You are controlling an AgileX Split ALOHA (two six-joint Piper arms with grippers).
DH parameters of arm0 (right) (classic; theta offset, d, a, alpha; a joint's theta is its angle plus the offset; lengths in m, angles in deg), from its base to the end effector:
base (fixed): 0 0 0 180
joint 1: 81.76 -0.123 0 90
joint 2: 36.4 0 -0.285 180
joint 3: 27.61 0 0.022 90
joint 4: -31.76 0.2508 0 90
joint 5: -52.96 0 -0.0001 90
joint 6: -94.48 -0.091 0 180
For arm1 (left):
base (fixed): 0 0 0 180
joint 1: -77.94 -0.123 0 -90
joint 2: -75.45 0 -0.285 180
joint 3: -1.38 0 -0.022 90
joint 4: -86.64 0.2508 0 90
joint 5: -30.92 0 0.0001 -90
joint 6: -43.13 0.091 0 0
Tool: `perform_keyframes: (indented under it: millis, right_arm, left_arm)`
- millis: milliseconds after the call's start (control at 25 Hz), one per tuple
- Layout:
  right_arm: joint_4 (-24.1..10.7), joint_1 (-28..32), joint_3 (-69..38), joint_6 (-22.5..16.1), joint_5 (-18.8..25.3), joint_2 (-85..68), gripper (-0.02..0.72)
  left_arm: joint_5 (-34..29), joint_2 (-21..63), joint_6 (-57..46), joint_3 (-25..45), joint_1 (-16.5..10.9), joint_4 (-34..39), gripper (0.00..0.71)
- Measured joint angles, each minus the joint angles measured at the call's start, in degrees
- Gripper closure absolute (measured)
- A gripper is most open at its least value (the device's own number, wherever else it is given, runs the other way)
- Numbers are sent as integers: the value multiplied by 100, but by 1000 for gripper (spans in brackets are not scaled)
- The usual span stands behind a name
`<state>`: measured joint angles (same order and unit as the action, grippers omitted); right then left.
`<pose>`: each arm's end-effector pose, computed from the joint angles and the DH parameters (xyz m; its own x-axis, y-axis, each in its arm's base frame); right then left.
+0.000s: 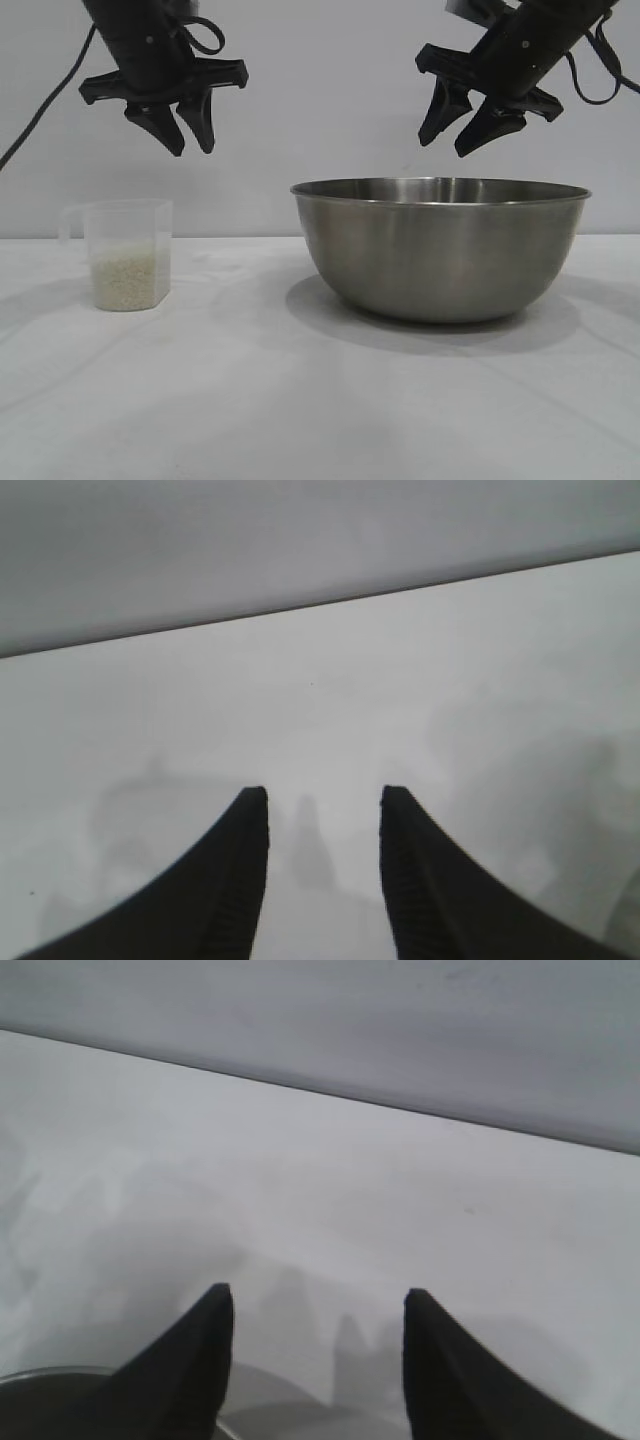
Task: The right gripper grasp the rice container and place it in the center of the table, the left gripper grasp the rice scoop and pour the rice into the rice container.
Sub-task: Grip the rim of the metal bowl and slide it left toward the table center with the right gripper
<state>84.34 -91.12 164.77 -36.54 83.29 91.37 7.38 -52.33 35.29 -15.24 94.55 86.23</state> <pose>0.4573 0.1124 0.2017 -0.6932 -0.1229 -0.7102 -0.4355 0.8566 0.2768 0.4609 -0.1378 0.2142 -0.7082 0.0621 -0.7032 0.1885 0.9766 -0.1036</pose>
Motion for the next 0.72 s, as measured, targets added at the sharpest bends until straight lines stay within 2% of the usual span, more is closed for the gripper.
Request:
perform_keyframes:
  millis: [320, 440, 520, 720]
  right_arm:
    - [0, 0, 0, 0, 35, 0, 347]
    - [-65, 0, 0, -42, 269, 0, 347]
    - [-258, 19, 0, -243, 502, -84, 347]
    - [-1019, 317, 0, -997, 1158, -477, 347]
  left_arm:
    - [0, 0, 10, 0, 0, 0, 459]
    - [-9, 0, 10, 0, 0, 11, 459]
    - [-32, 0, 10, 0, 0, 87, 459]
    - [-12, 68, 10, 0, 0, 164, 459]
